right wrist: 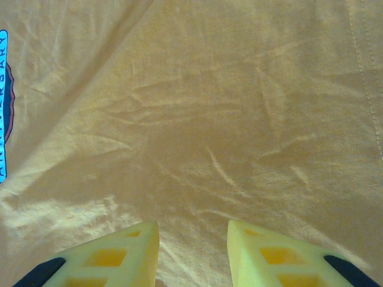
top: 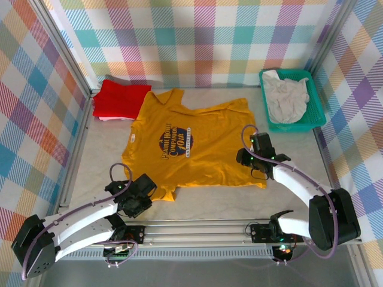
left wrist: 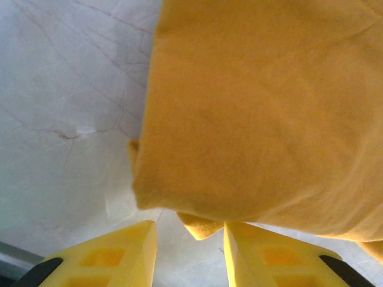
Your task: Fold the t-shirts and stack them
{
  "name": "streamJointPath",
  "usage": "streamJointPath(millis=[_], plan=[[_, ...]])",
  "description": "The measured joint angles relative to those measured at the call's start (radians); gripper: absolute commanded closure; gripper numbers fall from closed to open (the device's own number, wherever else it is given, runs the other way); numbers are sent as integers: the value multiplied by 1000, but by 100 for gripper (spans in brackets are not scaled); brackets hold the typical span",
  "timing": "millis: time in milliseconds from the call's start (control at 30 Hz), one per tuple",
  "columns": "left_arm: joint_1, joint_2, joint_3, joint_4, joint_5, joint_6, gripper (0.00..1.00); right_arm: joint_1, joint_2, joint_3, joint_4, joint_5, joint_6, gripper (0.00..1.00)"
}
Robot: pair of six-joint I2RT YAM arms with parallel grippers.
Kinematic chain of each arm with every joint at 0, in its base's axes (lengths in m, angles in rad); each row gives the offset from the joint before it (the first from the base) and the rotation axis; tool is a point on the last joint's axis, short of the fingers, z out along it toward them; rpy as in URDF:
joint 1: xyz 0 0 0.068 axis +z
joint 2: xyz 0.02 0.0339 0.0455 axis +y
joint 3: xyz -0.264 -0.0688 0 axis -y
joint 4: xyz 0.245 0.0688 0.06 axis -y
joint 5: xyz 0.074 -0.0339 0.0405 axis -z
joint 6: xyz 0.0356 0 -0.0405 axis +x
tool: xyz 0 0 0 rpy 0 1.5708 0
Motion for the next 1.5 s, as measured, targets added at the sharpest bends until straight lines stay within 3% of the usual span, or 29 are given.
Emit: streamJointPath(millis=[233, 433, 500, 767, 1000, 1233, 1500], plan=[[0, 8, -10, 40, -24, 1, 67, 0, 0, -10, 3, -14, 0, 64], [0, 8, -29, 57, -43, 4, 79, 0, 0, -13, 4, -17, 0, 64], [0, 8, -30, 56, -47, 9, 91, 0, -1, -13, 4, -17, 0, 63], [0, -40, -13, 32, -89, 21, 100, -19, -60, 0, -117, 6, 36, 58], [3, -114, 109, -61, -139, 39, 100, -328, -175, 3, -317, -73, 83, 55], [38, -132, 214, -124, -167, 83, 100, -440, -80, 42, -478, -190, 61, 53], [60, -171, 310, -188, -164, 86, 100, -516, 6, 51, -533, -299, 37, 51]])
